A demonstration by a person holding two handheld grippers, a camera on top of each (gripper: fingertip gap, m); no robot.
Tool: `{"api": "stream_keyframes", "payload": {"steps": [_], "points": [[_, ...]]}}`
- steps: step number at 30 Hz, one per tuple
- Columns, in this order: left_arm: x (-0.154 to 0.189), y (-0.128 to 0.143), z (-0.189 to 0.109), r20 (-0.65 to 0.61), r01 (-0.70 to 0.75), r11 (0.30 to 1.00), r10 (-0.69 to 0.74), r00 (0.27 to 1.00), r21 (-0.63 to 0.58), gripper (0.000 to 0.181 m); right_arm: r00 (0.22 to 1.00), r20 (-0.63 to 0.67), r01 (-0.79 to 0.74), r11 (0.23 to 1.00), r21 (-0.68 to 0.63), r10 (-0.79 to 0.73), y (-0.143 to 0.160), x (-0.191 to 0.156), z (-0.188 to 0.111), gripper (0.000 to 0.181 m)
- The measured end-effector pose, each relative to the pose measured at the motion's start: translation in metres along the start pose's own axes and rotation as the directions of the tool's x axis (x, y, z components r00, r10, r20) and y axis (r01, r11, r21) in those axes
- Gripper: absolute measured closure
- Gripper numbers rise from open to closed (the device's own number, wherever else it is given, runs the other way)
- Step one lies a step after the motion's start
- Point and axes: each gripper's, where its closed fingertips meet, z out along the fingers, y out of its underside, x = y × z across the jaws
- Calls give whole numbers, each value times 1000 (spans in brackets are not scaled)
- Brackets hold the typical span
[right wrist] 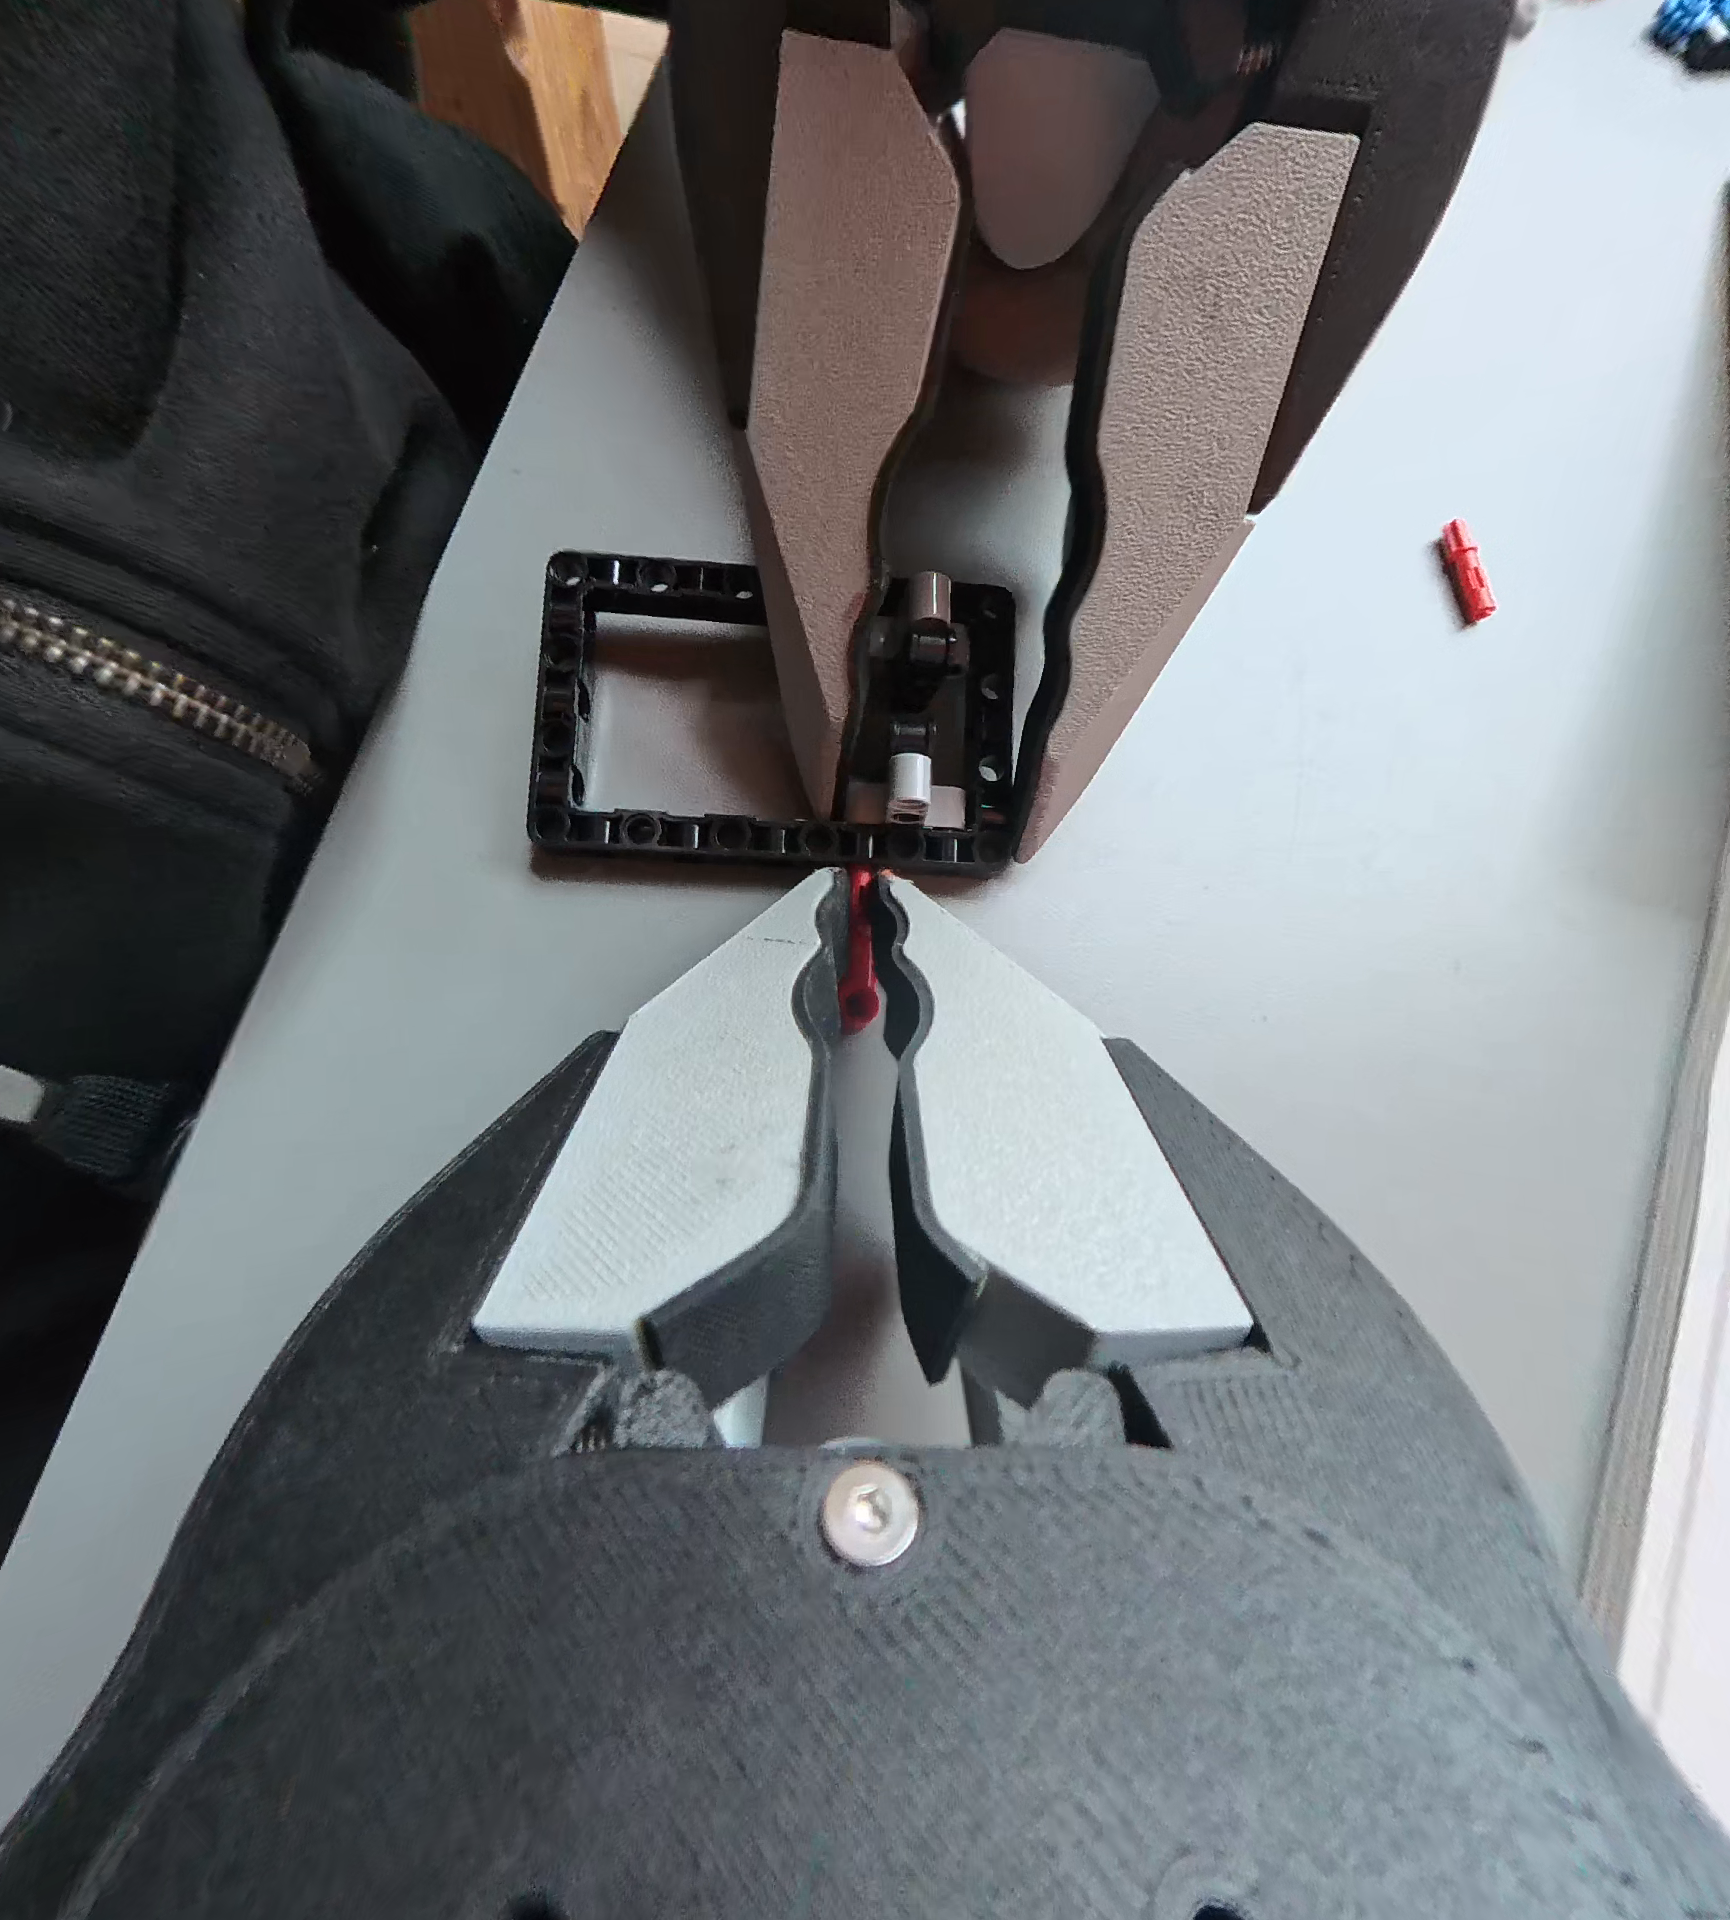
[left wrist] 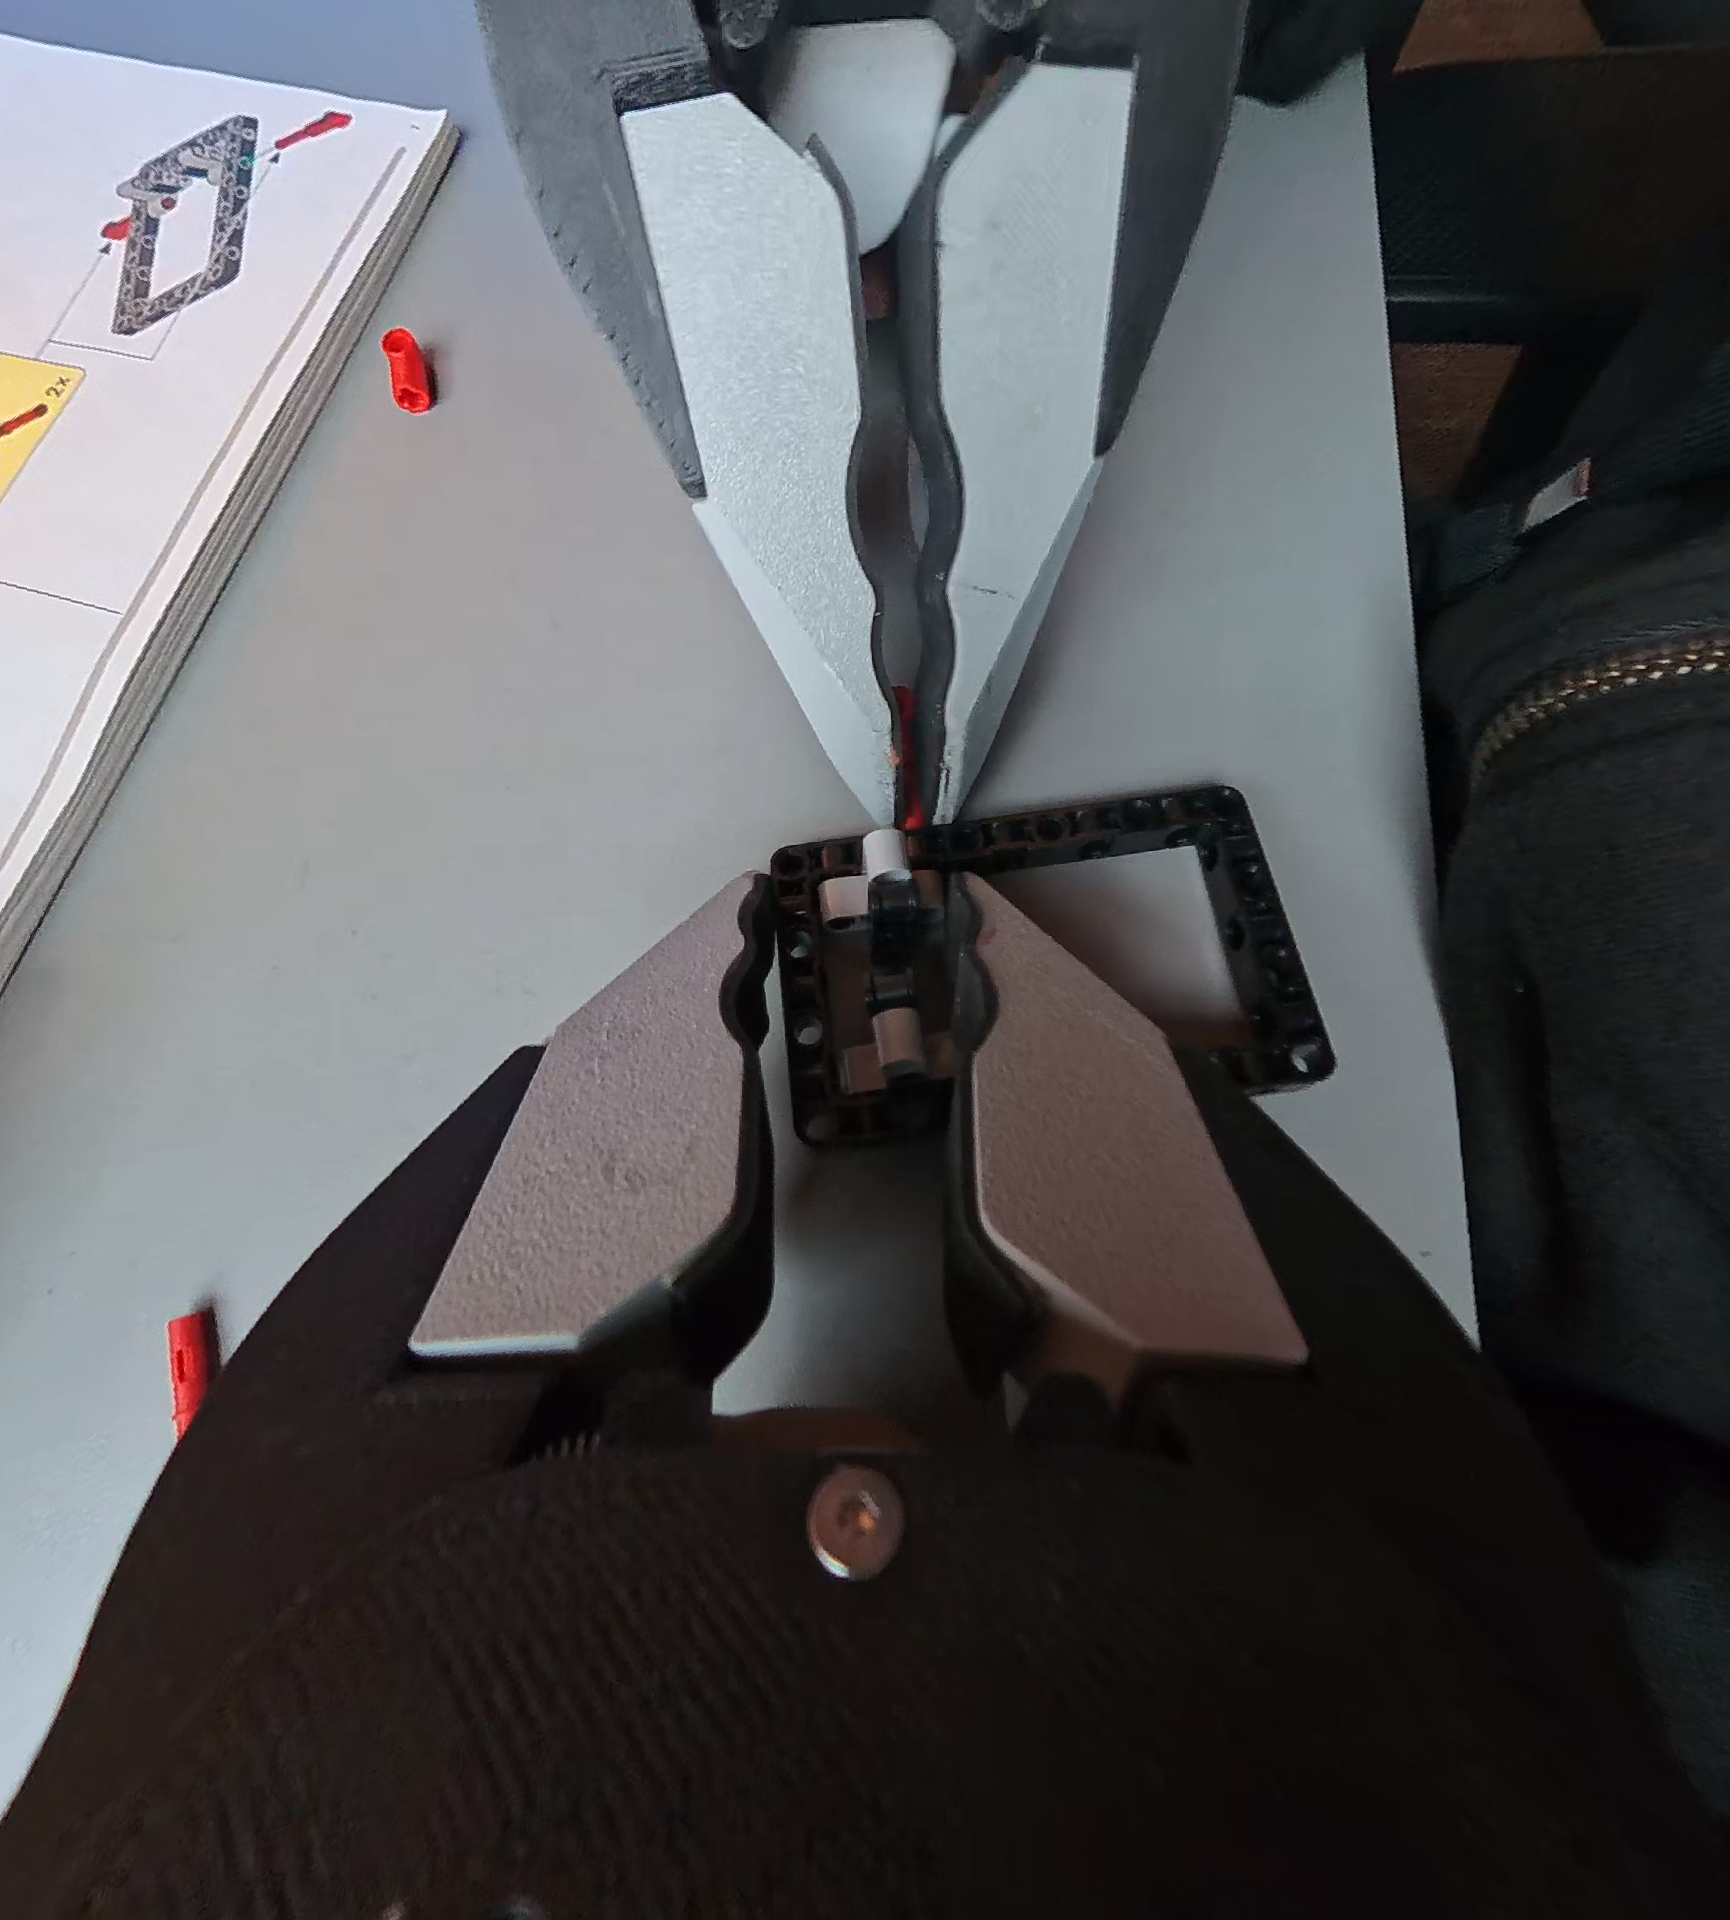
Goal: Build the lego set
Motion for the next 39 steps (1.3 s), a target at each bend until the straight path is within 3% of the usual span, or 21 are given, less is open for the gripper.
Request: {"api": "stream_keyframes", "payload": {"steps": [3,5,6,9,13,20,24,29,31,34,39], "points": [[-1,0,1,-2,0,1000,0,1000,4,150,999,0,-32,999,5,32,0,1,0,178],[-1,0,1,-7,2,1000,-2,1000,4,149,997,-53,-54,999,9,54,1,7,-2,153],[-2,-1,1,0,4,1000,-4,1000,5,149,997,-46,-60,998,15,61,0,5,-3,152],[-2,-1,1,12,-11,1000,11,1000,7,149,995,-38,-88,996,24,89,0,2,-7,154],[-2,-1,1,20,-19,1000,19,1000,8,149,995,-63,-82,997,-3,81,8,2,-9,177],[-2,-1,1,14,-20,1000,20,1000,6,149,998,-57,-38,999,-9,37,8,2,-8,178],[-1,-3,2,24,-43,999,42,999,13,150,999,16,40,999,11,-40,2,-11,-5,181],[-3,-5,3,54,-61,998,60,997,15,149,996,-80,43,999,9,-42,4,6,-7,181],[-5,-5,4,49,-43,999,42,998,14,149,990,-138,-11,1000,13,13,7,21,-10,181],[-4,-5,4,24,-28,1000,28,999,11,149,986,-91,-135,988,74,141,5,29,-19,181],[-4,-5,5,15,-24,1000,24,1000,11,149,971,-145,-165,972,168,190,0,42,-33,179]]}}
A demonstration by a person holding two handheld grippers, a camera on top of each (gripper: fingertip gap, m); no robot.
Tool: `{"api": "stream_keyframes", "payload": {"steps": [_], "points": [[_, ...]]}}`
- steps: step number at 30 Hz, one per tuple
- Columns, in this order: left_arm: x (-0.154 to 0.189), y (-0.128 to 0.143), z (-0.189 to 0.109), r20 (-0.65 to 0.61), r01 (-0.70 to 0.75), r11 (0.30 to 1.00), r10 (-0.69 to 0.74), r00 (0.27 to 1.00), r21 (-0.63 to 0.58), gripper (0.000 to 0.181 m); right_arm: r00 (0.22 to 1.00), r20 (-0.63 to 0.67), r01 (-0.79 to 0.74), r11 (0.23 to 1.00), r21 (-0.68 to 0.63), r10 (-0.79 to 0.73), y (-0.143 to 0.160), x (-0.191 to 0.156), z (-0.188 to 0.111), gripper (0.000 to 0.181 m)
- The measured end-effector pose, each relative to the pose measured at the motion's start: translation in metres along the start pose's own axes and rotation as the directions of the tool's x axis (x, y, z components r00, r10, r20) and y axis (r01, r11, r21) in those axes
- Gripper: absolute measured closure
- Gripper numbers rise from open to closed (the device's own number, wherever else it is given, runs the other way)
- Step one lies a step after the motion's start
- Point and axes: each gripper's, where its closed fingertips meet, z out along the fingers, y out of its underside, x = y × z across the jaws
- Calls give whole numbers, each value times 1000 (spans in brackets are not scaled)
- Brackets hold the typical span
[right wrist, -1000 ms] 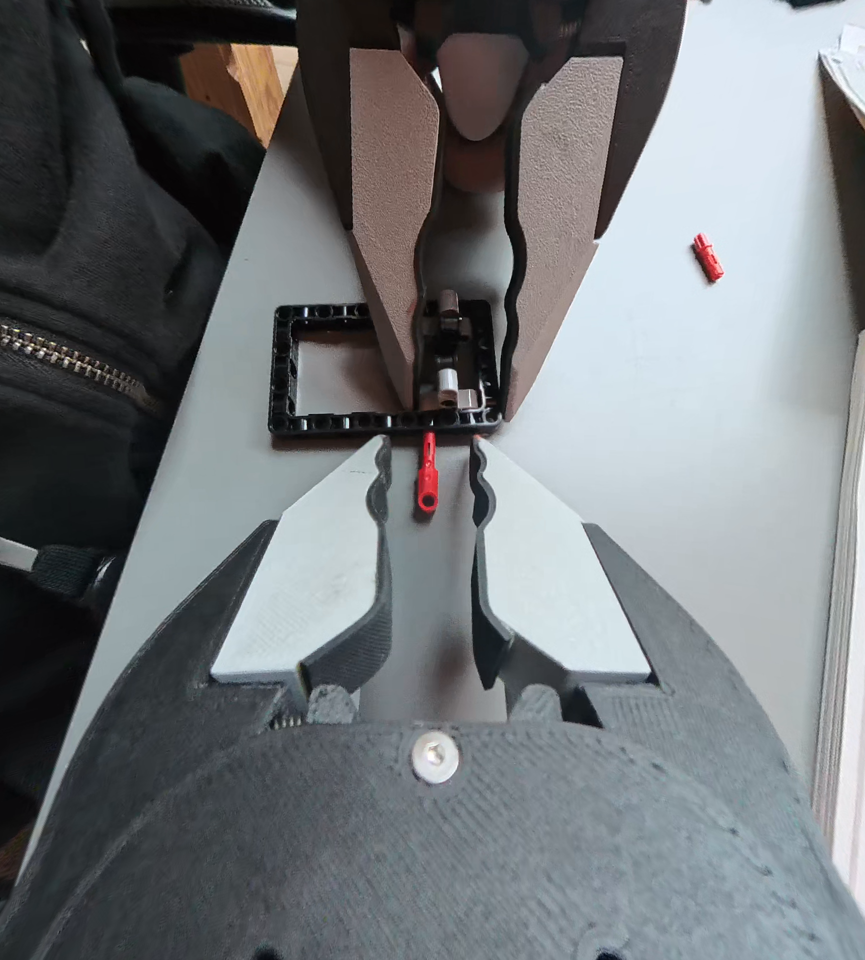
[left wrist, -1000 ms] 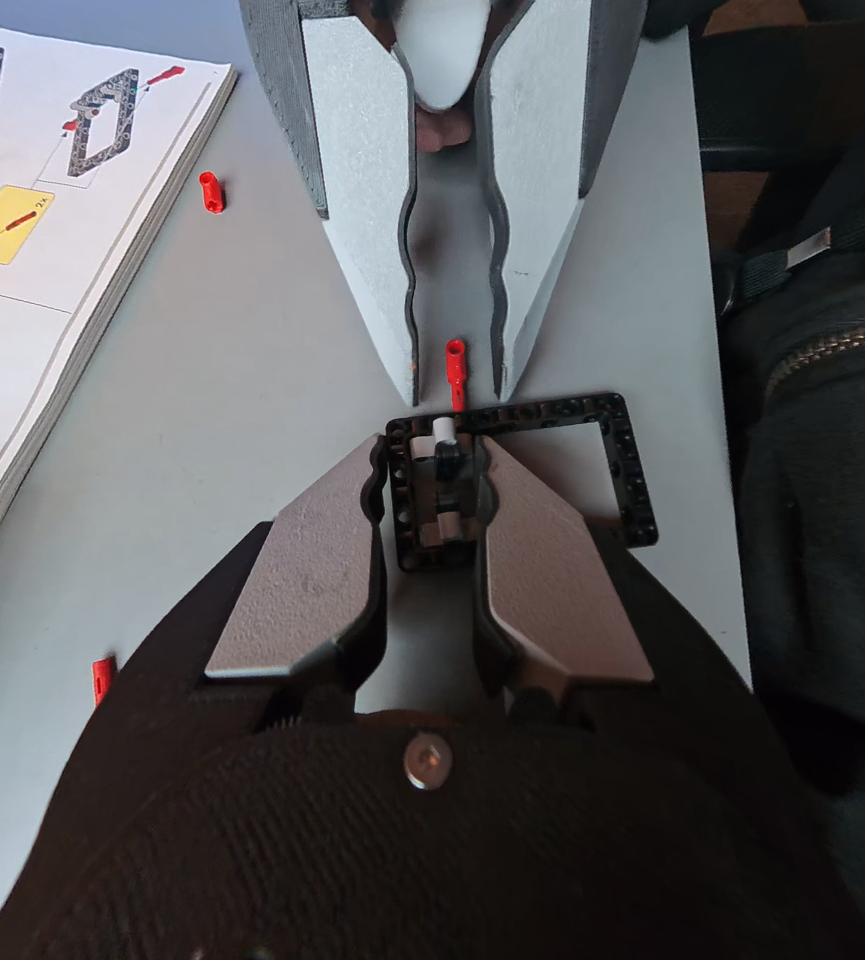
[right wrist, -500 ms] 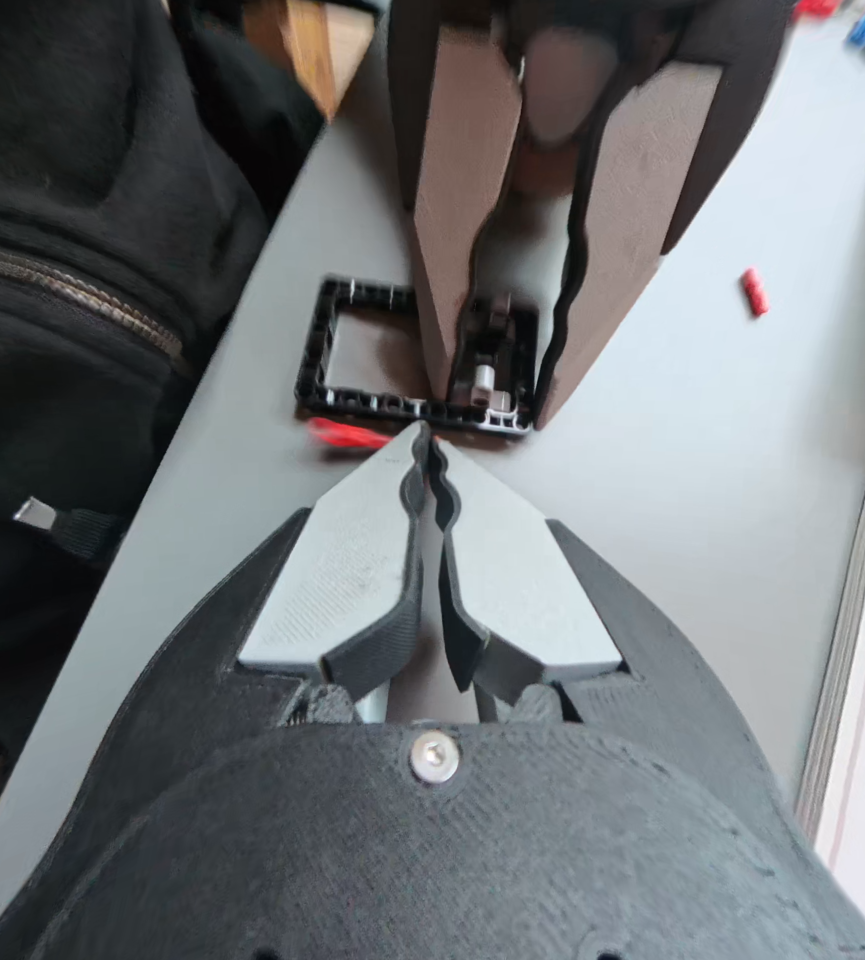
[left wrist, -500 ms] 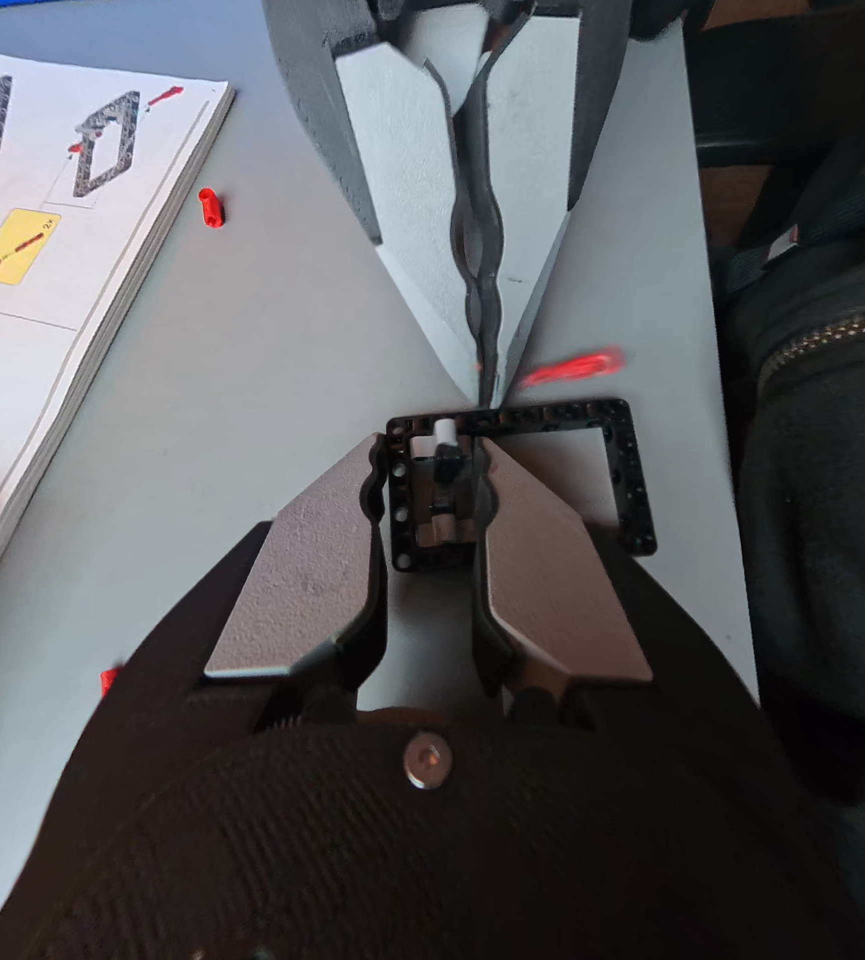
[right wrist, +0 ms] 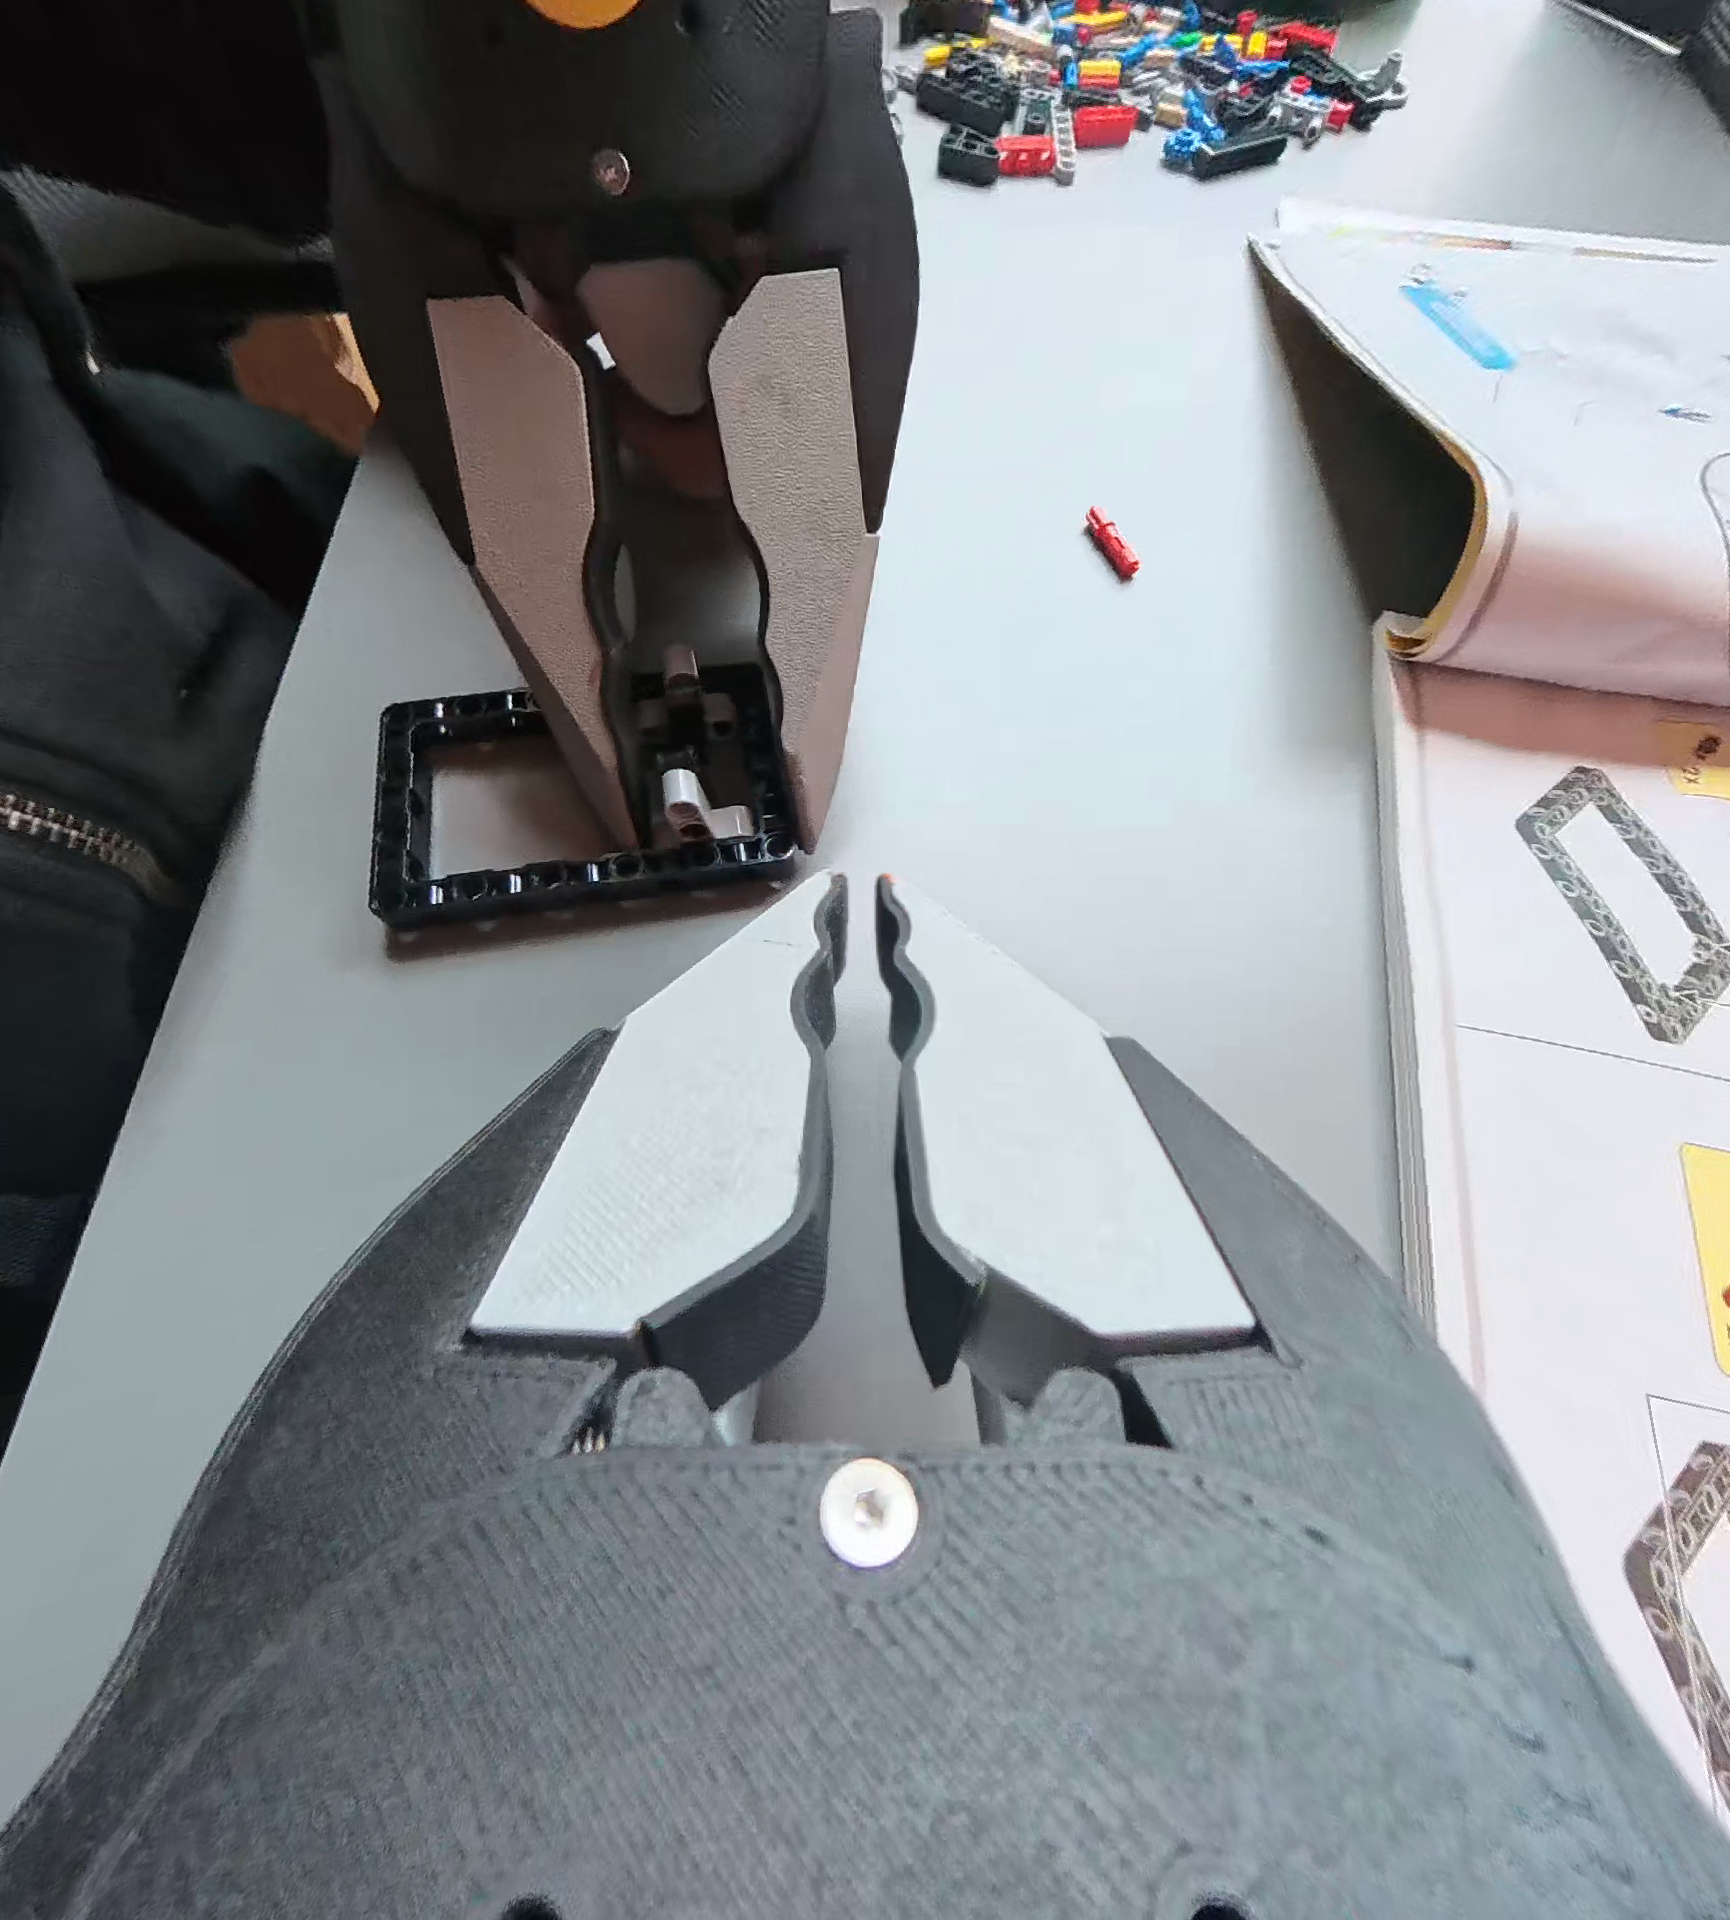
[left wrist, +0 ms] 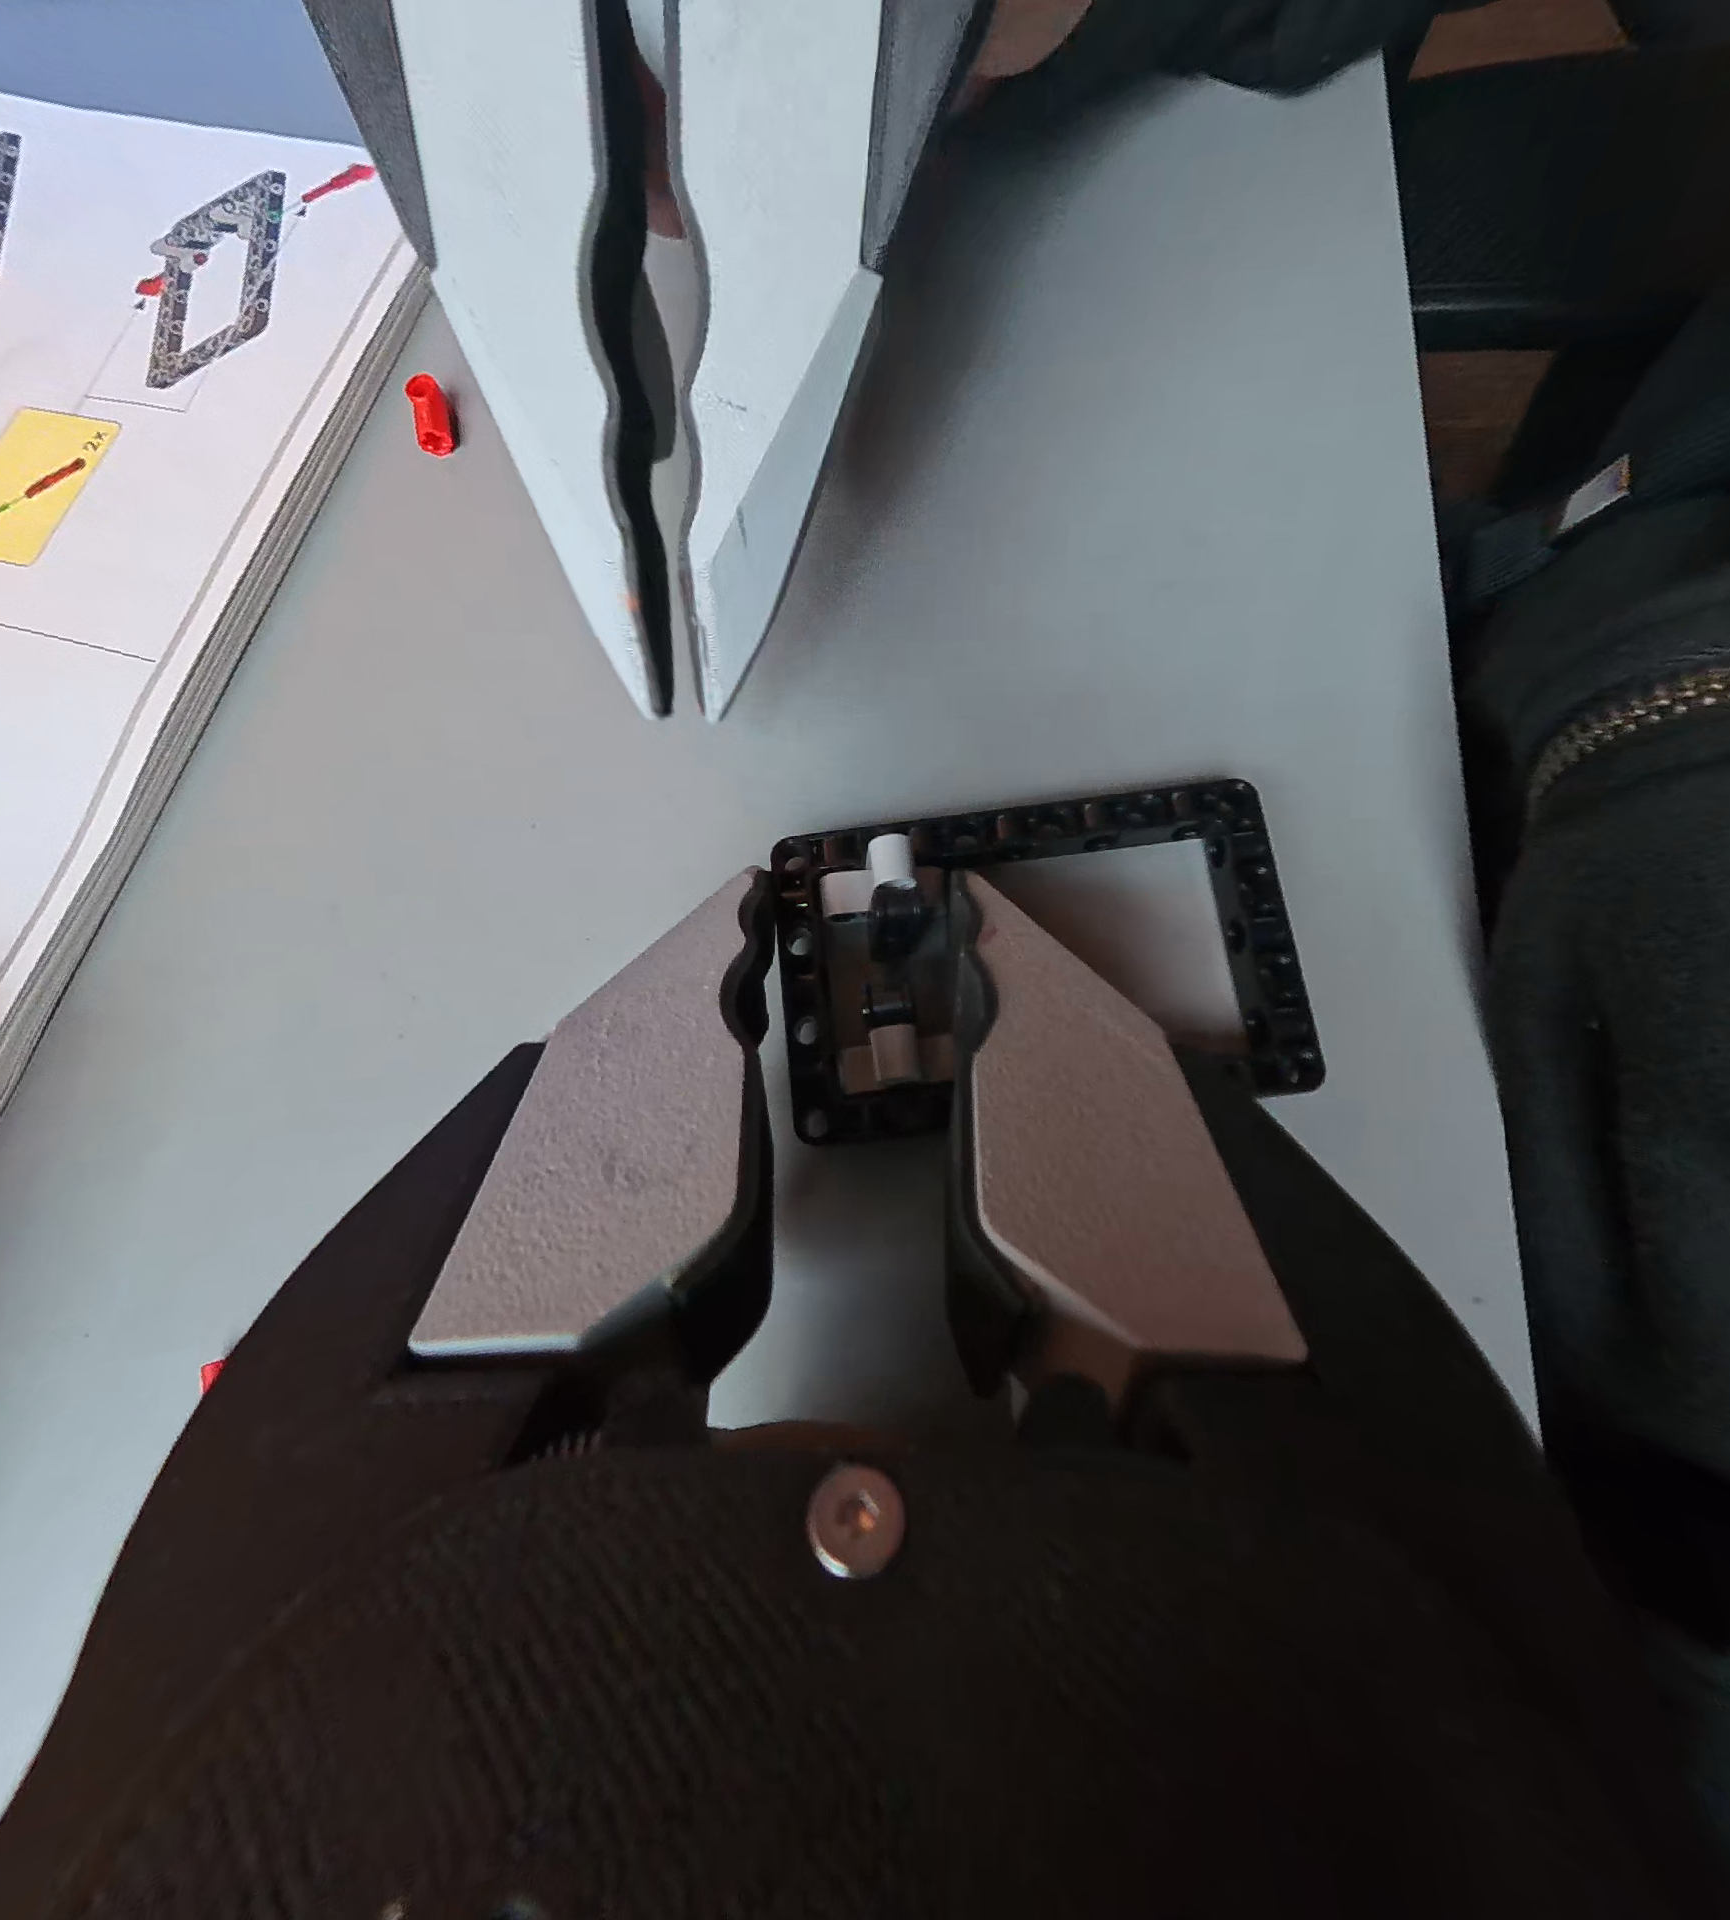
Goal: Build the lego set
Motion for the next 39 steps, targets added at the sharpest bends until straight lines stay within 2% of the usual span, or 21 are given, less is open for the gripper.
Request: {"api": "stream_keyframes", "payload": {"steps": [6,9,12,18,19,20,24,27,32,35,39], "points": [[0,0,0,8,-8,1000,8,1000,1,149,997,-36,61,998,-11,-61,1,0,1,175],[0,0,0,4,-2,1000,2,1000,0,149,995,-76,71,997,7,-70,-3,2,-6,167],[1,0,0,-6,2,1000,-2,1000,-1,149,994,-104,31,997,66,-24,-13,-1,-22,163],[8,2,-2,-39,18,1000,-18,999,-11,150,985,-148,-70,989,132,89,-13,-35,-54,140],[11,2,-3,-56,22,1000,-23,998,-15,137,981,-167,-75,987,140,98,-14,-42,-61,137],[13,4,-3,-69,22,999,-23,997,-25,116,976,-187,-84,987,139,109,-12,-48,-66,136],[11,0,-15,-65,53,999,-53,996,2,107,956,-238,-144,982,124,170,-1,-69,-85,137],[15,-22,-30,-66,115,989,-108,992,98,118,942,-268,-171,976,138,203,3,-83,-99,139],[1,-19,-18,107,124,991,-129,986,44,117,933,-290,-191,976,102,212,19,-105,-106,138],[9,-25,-12,110,97,994,-103,989,58,119,933,-283,-215,974,66,225,34,-115,-102,137],[16,-39,-23,160,31,996,-44,986,82,120,924,-292,-247,968,41,248,53,-123,-104,136]]}}
